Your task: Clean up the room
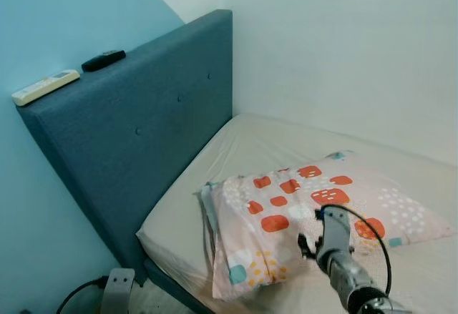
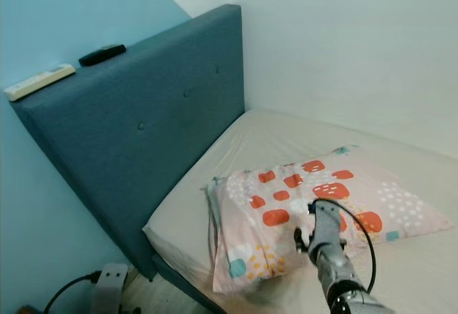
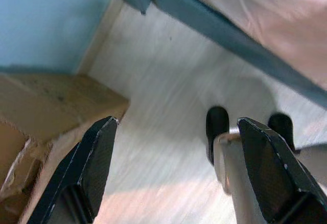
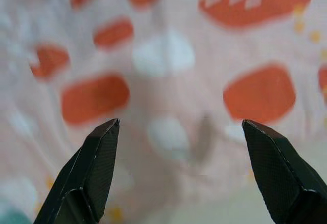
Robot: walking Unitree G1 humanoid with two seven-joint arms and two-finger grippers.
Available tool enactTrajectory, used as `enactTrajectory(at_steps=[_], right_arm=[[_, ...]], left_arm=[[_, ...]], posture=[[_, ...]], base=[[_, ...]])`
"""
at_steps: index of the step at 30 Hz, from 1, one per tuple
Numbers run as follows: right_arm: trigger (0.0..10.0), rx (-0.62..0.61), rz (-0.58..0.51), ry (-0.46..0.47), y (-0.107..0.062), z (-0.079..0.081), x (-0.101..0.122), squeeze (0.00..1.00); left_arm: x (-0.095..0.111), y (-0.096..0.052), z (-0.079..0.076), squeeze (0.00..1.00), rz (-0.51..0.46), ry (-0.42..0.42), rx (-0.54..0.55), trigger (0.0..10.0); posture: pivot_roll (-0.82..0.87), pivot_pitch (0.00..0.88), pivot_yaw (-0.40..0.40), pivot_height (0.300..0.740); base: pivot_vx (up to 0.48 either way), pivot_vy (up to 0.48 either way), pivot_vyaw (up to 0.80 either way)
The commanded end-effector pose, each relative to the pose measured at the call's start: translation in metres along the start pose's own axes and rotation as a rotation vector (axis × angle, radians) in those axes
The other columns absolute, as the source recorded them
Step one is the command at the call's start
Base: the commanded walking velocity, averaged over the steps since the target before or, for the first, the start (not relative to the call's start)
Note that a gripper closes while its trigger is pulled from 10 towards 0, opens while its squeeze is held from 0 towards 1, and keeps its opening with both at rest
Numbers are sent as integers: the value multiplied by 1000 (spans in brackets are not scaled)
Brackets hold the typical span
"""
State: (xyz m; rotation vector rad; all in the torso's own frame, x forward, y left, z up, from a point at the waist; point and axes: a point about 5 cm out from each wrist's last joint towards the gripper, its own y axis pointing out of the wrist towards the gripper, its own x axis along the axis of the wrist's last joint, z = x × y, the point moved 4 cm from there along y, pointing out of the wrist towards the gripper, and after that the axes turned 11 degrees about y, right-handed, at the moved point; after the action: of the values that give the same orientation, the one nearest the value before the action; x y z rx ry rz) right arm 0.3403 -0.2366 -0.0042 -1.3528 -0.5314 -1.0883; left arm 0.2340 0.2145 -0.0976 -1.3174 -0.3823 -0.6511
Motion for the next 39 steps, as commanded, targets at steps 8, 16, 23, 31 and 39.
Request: enactTrajectory(at_steps=[8,16,23,31,39], right_arm=[[10000,3,-38,103,0,-2,8,0],[10000,-69,-103,191,-1,-22,23,0],[10000,-112,-328,518,-12,-65,66,0],[10000,-112,-414,802,-21,-90,67,0],[10000,-111,-297,766,-15,-78,46,0]], left_arm=[[3,0,-1,0,-18,11,-1,10000],[2,-1,1,0,-29,35,-4,10000],[2,-1,4,0,-40,53,-8,10000],[5,-2,12,0,-75,74,-1,10000],[-1,-5,21,0,-85,98,6,10000]], posture=[[-58,86,20,650],[-52,104,21,635],[-50,118,31,635],[-16,164,43,635],[13,212,60,631]], base=[[0,0,0],[0,0,0],[0,0,0],[0,0,0],[0,0,0]])
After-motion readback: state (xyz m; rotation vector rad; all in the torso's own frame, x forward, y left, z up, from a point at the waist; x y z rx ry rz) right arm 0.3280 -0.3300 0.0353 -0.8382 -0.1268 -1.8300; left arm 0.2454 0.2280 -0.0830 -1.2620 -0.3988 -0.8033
